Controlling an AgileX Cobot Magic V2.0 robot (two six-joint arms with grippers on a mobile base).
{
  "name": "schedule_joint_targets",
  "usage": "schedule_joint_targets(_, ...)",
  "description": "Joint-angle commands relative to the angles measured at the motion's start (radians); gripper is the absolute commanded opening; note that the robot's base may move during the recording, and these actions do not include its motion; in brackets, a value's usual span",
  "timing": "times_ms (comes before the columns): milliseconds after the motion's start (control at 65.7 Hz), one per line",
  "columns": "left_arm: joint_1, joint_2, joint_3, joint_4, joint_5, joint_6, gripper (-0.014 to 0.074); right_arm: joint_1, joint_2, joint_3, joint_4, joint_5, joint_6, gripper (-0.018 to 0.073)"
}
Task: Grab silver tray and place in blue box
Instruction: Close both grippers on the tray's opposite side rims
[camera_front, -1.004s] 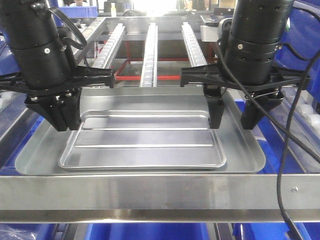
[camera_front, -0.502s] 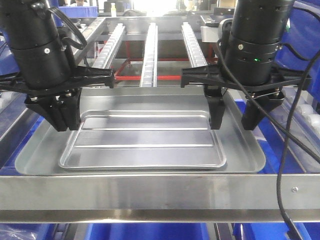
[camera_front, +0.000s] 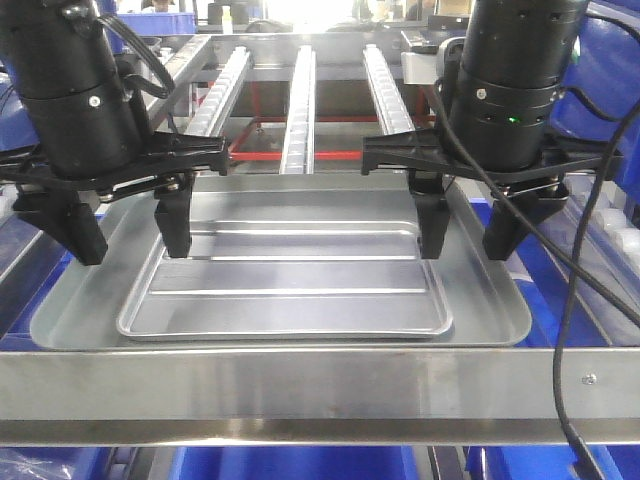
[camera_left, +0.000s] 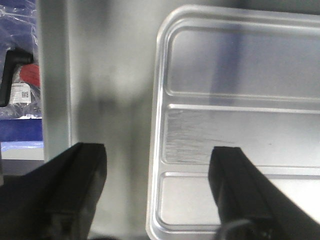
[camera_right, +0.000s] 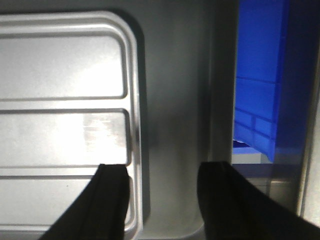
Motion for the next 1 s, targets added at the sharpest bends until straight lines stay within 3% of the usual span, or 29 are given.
schedule_joint_targets(0, -0.008, -0.045, -0.032, 0.010, -0.019, -0.011, 0.0368, 0.001, -0.046, -0.036, -0.008, -0.023, 0.001, 0.0435)
schedule_joint_targets(989, -0.008, 0.002, -0.030, 0.038, -0.047, -0.011, 0.0368, 0.001, 0.025, -0.036, -0.002, -0.094, 0.000, 0.0435)
